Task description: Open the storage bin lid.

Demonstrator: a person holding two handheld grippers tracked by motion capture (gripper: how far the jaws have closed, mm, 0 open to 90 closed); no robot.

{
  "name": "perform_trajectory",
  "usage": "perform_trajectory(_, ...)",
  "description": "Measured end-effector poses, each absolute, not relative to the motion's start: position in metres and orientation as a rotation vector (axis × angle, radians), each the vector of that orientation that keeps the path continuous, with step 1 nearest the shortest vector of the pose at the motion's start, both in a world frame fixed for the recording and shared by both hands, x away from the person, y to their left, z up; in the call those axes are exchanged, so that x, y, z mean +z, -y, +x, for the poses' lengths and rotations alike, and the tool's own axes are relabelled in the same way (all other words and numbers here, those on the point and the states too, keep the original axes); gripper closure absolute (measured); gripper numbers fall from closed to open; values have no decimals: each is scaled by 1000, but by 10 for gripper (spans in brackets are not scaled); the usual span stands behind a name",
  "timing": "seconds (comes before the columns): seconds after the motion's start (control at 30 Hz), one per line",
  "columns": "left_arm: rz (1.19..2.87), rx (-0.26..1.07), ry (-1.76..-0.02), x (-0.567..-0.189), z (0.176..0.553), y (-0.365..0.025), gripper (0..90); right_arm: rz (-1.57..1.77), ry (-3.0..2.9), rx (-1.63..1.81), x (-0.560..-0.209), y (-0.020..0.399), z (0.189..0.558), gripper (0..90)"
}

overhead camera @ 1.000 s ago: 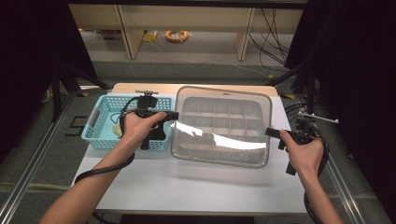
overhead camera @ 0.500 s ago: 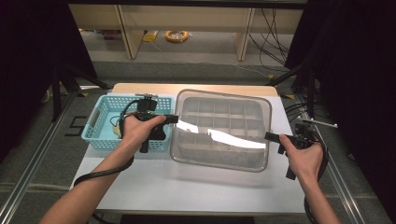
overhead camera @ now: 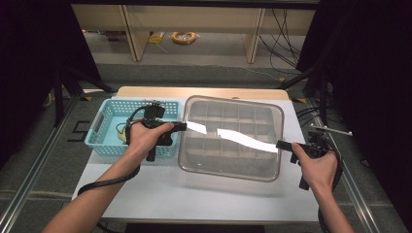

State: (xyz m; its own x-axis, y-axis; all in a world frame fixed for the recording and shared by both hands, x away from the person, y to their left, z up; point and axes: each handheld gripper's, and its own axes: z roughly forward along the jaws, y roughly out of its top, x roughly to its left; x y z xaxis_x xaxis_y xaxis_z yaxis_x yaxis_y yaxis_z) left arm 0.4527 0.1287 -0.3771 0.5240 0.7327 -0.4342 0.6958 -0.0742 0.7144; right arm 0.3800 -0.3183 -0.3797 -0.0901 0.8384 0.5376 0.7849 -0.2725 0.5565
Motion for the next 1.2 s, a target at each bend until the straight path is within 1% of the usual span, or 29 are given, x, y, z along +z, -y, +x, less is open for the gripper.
perform_trajectory(0.1, 1797, 49, -1189, -379, 452, -129, 710, 2064, -1863, 1321, -382, 319, 379, 704)
perform_trajectory(0.17, 1802, 51, -1185, -380, 451, -129, 710, 2112, -1847, 1308, -382, 317, 377, 704)
perform_trajectory(0.27, 1805, 54, -1182, -380, 451, -129, 711, 2059, -1867, 1298, -385, 320, 377, 704)
perform_trajectory(0.33, 1802, 49, -1180, -381, 450, -129, 711, 2111, -1852, 1332, -384, 318, 376, 704)
perform_trajectory(0.37, 1801, 46, -1182, -381, 449, -129, 711, 2070, -1867, 1319, -386, 320, 376, 704)
perform_trajectory(0.43, 1803, 44, -1180, -381, 448, -129, 712, 2128, -1848, 1315, -385, 318, 374, 704)
perform_trajectory(0.47, 1802, 41, -1182, -382, 448, -128, 712, 2067, -1869, 1309, -387, 321, 374, 704)
perform_trajectory(0.6, 1805, 37, -1178, -383, 447, -127, 713, 2059, -1868, 1319, -389, 322, 373, 704)
perform_trajectory(0.7, 1809, 35, -1173, -383, 445, -126, 714, 2108, -1850, 1327, -388, 322, 370, 704)
perform_trajectory(0.93, 1818, 29, -1171, -387, 440, -124, 716, 2065, -1865, 1312, -393, 326, 365, 704)
perform_trajectory(1.2, 1833, 18, -1165, -393, 433, -122, 716, 2110, -1850, 1319, -395, 326, 357, 704)
